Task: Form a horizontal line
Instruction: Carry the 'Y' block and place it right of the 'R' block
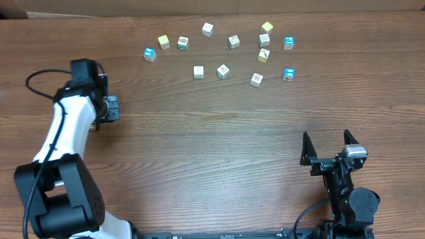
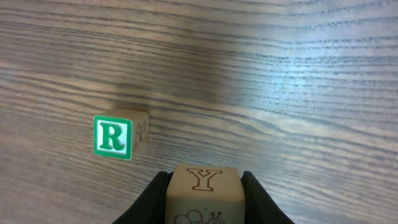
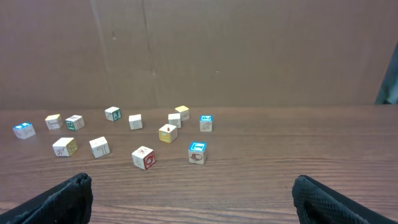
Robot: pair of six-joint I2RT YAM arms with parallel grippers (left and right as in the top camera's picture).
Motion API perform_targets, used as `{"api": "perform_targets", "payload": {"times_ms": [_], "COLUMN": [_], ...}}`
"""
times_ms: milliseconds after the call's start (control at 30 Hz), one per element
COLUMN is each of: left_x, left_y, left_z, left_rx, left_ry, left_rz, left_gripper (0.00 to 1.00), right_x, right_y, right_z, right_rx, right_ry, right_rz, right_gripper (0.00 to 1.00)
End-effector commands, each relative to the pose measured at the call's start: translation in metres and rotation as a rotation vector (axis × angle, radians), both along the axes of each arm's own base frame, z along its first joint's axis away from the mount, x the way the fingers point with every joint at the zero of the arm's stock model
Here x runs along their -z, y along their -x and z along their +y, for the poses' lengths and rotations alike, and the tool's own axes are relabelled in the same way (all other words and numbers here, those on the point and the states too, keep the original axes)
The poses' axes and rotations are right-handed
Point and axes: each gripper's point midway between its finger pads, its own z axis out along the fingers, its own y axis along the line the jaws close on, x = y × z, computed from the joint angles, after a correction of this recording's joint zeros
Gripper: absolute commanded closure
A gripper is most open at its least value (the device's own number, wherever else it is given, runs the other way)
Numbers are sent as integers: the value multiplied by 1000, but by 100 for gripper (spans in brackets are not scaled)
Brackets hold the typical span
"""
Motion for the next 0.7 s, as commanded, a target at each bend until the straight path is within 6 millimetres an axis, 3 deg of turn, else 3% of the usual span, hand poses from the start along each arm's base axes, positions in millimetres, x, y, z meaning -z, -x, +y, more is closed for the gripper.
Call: {"api": "perform_targets", "payload": {"times_ms": [0,133,667], "left_x": [-3,4,56], "left_y": [2,4,9], "left_z": [-3,-2,0], "left_rx": [123,189,176], "left_ry": [52,31,42], "left_rz": [-9,14,66], "left_gripper": [91,91,92], "right_x": [3,3,3], "right_y": [0,0,0], "right_z": [-1,-1,-1], "right_rx": [2,2,2], "right_ry": [5,5,5], "right_rz": [0,0,0], "right_gripper": [0,0,0]}}
